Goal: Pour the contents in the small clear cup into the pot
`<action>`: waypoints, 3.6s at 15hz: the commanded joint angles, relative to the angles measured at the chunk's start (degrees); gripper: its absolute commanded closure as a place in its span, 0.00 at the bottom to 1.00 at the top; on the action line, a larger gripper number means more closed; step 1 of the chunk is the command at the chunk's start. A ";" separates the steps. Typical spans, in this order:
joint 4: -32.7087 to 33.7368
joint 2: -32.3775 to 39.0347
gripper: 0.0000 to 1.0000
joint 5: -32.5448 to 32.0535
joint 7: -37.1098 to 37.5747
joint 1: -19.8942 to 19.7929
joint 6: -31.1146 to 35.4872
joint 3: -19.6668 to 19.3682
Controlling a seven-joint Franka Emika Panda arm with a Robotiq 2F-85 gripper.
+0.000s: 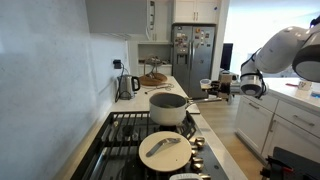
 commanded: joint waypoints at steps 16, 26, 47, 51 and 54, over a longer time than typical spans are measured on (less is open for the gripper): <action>16.41 -7.15 0.61 -15.55 0.05 9.19 5.82 1.06; 24.58 -16.18 0.61 -26.62 0.05 6.13 23.86 12.26; 16.08 -42.92 0.61 -68.59 1.45 -44.82 40.31 75.92; 15.71 -42.29 0.61 -71.19 1.65 -50.17 41.35 82.33; 16.73 -41.71 0.61 -74.73 1.61 -48.23 45.01 82.23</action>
